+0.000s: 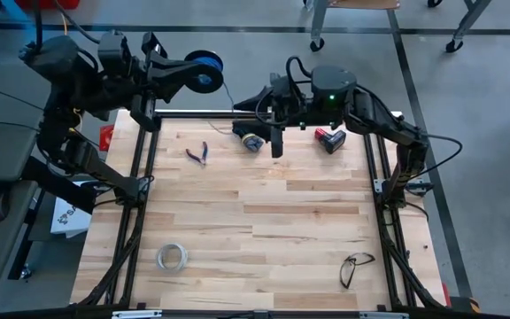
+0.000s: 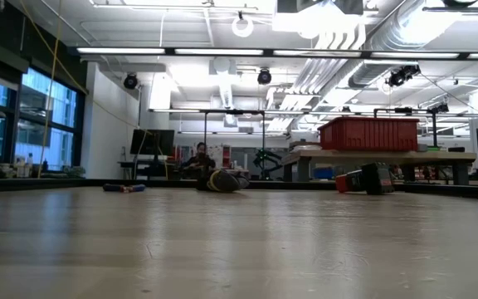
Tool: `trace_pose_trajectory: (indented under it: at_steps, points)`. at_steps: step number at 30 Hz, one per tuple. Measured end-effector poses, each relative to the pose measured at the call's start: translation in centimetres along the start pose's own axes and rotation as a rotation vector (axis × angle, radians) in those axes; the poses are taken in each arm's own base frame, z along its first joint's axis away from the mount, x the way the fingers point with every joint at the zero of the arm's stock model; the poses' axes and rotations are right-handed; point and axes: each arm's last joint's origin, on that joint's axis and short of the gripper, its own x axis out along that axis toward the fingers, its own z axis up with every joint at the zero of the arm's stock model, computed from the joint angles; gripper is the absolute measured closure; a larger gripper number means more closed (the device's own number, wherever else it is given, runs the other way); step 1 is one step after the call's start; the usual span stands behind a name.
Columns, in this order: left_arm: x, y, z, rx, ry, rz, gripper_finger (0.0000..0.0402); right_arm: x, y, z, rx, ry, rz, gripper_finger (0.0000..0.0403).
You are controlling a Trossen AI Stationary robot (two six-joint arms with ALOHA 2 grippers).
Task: Coil cords
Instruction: Coil the blue wire onto the black spool
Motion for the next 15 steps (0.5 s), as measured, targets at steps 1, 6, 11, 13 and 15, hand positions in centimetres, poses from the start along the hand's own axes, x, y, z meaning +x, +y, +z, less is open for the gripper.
trace_pose_trajectory:
  at_steps: [1, 6, 11, 13, 15]
  points:
    - [0.0, 0.0, 0.0, -0.001, 0.0, 0.0, 0.0399, 0.1, 0.1, 0.0, 0.005, 0.002, 0.008, 0.0204]
    - [0.2, 0.0, 0.0, -0.005, -0.013, -0.001, 0.0399, 1.3, -0.1, -0.9, 0.023, 0.025, -0.003, 0.0203]
    - [0.3, 0.0, 0.0, -0.005, -0.012, -0.001, 0.0399, 2.1, -0.3, -1.5, 0.016, 0.035, -0.022, 0.0203]
    - [0.3, 0.0, 0.0, -0.004, -0.012, -0.001, 0.0399, 2.0, -0.2, -1.4, 0.016, 0.026, -0.022, 0.0203]
    - [0.2, 0.0, 0.0, 0.003, -0.01, -0.001, 0.0399, 1.9, -0.1, -1.2, 0.029, 0.02, 0.003, 0.0203]
